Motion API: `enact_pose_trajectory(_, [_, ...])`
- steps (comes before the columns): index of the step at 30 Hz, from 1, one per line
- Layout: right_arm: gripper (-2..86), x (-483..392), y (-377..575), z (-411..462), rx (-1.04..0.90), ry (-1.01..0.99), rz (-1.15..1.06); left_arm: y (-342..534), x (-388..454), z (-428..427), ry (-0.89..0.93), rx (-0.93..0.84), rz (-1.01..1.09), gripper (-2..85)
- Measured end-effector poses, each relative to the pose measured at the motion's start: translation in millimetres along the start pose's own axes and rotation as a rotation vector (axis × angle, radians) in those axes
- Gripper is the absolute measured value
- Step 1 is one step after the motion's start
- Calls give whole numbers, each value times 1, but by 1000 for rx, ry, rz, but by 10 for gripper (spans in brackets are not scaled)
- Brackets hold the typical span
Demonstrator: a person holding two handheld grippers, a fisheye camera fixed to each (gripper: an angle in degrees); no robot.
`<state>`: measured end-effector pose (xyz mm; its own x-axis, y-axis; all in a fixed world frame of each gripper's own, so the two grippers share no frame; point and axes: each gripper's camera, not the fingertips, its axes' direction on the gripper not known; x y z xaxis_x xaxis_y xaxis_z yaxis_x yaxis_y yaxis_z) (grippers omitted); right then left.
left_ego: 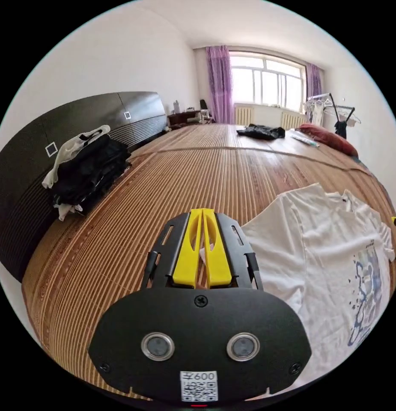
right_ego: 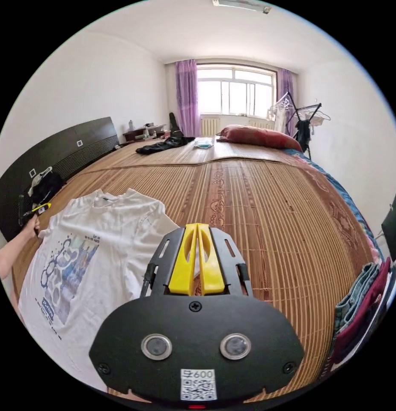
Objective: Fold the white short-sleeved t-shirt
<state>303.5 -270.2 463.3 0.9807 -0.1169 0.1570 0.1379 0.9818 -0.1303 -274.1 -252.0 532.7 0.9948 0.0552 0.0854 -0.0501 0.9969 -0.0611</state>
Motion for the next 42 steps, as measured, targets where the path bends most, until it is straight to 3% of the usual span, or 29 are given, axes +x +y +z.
enact_pose_trajectory(2, [-9, -30, -28, 22, -11, -140, -32, -22, 40, 11, 119, -92, 204, 5])
enact_pose_trajectory(5, [-9, -93, -60, 89, -220, -293, -127, -41, 122, 43, 281, -255, 454, 6])
enact_pose_trajectory(7, [-9, -138, -66, 125, -318, -270, -263, -42, 159, 56, 347, -234, 502, 6])
enact_pose_trajectory(10, [-9, -169, -63, 169, -402, -180, -412, -35, 202, 98, 373, -346, 573, 6])
enact_pose_trajectory(15, [-9, -103, -54, 181, -282, -276, -75, -31, 188, 105, 342, -328, 429, 8])
enact_pose_trajectory(17, [-9, -83, -43, 171, -212, -196, 48, -20, 187, 99, 331, -293, 444, 7])
enact_pose_trajectory(21, [-9, -67, -19, 140, -30, -178, 132, -1, 188, 84, 253, -246, 433, 6])
enact_pose_trajectory(23, [-9, -59, 4, 109, 164, -143, 182, 8, 175, 59, 147, -103, 335, 6])
enact_pose_trajectory(26, [-9, -76, 39, 49, 456, 8, 130, 43, 147, -20, -96, 347, 159, 4])
enact_pose_trajectory(28, [-9, -113, 63, 0, 567, 100, -71, 83, 149, -83, -287, 566, 271, 4])
enact_pose_trajectory(30, [-8, -141, 92, -52, 574, 94, -147, 120, 153, -132, -324, 596, 455, 4])
enact_pose_trajectory(32, [-9, -162, 129, -106, 280, -103, -202, 159, 151, -176, -327, 439, 578, 4])
enact_pose_trajectory(34, [-9, -170, 169, -132, 48, -201, -155, 199, 127, -223, -282, 2, 381, 5])
enact_pose_trajectory(36, [-9, -179, 221, -157, -110, -218, -86, 247, 111, -260, -120, -173, 344, 7])
enact_pose_trajectory(38, [-9, -195, 279, -193, -207, -140, -31, 287, 103, -294, -14, -271, 296, 8])
enact_pose_trajectory(42, [-9, -214, 314, -232, -202, -14, -63, 329, 109, -339, -11, -282, 271, 8])
